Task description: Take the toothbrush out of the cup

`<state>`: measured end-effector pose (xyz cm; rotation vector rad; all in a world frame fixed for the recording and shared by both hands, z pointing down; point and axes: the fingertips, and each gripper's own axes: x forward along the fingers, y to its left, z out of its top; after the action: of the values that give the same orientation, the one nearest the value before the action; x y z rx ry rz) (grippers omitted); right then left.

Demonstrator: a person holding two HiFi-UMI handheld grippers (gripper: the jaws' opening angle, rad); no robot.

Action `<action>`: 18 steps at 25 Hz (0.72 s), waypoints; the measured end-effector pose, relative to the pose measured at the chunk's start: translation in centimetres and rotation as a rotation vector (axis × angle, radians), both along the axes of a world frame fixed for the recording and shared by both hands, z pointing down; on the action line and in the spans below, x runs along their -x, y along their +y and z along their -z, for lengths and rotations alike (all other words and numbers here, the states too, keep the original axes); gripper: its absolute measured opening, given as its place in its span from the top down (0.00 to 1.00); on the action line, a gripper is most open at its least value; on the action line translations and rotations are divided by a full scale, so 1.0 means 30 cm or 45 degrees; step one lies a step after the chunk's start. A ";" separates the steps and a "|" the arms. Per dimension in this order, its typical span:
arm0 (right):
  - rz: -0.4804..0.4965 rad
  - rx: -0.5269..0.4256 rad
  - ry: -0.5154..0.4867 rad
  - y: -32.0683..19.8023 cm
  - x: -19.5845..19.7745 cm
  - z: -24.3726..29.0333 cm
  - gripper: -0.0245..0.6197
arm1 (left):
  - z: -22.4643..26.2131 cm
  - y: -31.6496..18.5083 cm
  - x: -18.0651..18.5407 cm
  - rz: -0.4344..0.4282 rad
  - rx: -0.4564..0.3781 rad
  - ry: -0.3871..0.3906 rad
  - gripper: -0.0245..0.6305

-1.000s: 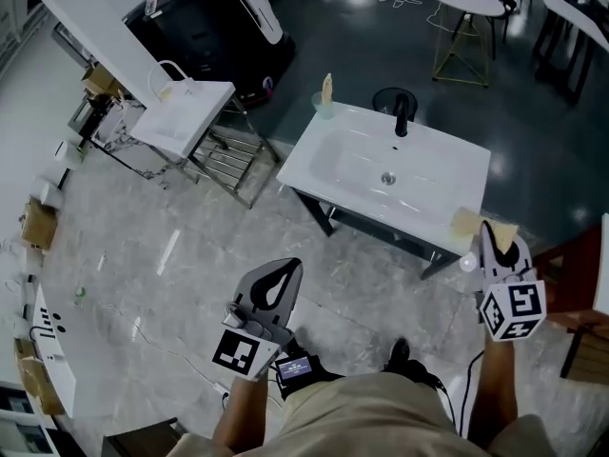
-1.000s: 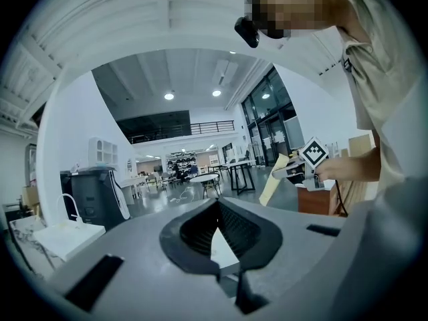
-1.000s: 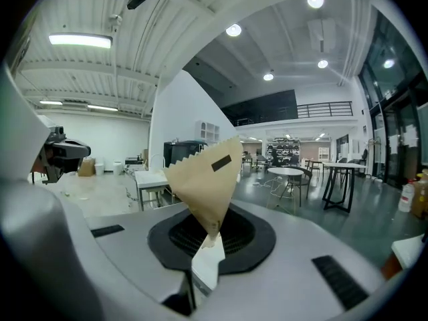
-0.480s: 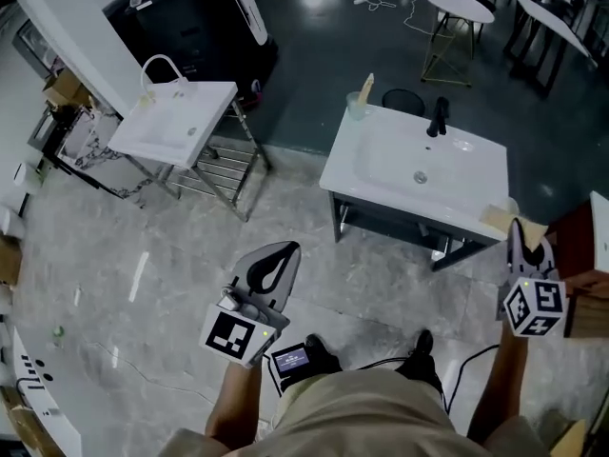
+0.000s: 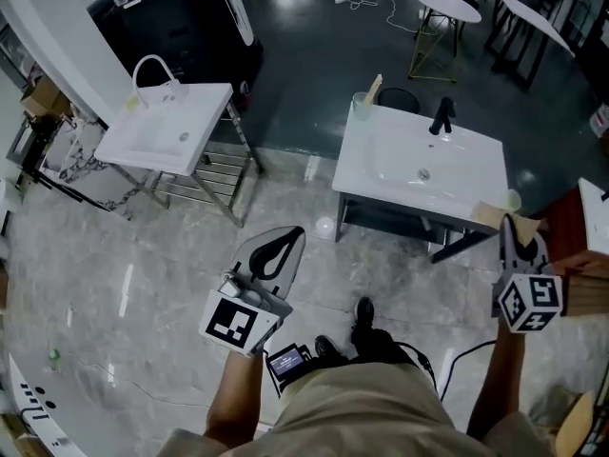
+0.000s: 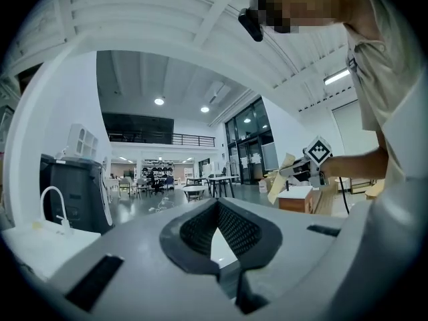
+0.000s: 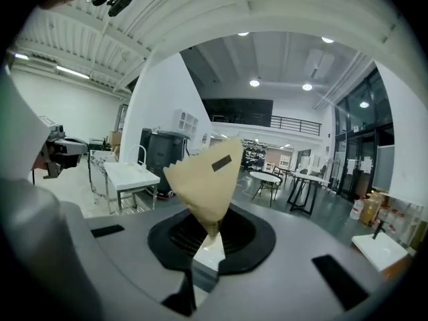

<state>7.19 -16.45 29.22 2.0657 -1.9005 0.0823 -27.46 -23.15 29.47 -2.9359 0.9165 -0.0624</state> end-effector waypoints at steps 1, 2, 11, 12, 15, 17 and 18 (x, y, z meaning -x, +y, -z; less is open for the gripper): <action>-0.001 0.000 -0.009 -0.003 0.010 -0.003 0.92 | 0.003 -0.013 -0.003 -0.011 -0.007 0.003 0.95; 0.002 0.002 -0.018 -0.006 0.021 -0.009 0.92 | 0.004 -0.023 -0.008 -0.023 -0.013 0.002 0.95; 0.064 0.011 -0.069 -0.116 0.063 -0.073 0.92 | -0.008 -0.146 -0.069 -0.057 -0.052 -0.021 0.95; 0.070 0.012 -0.071 -0.136 0.062 -0.074 0.92 | -0.011 -0.168 -0.075 -0.056 -0.050 -0.028 0.95; 0.079 0.025 -0.080 -0.208 0.046 -0.075 0.92 | -0.023 -0.259 -0.100 -0.047 -0.031 -0.047 0.95; 0.079 0.038 -0.093 -0.264 0.028 -0.086 0.92 | -0.043 -0.333 -0.128 -0.048 -0.013 -0.064 0.95; 0.079 0.045 -0.101 -0.292 0.017 -0.096 0.92 | -0.059 -0.374 -0.149 -0.052 -0.003 -0.076 0.95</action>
<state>6.69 -25.22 32.10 2.0068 -1.9931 0.1841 -23.00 -34.37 31.24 -2.9321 0.8470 -0.1457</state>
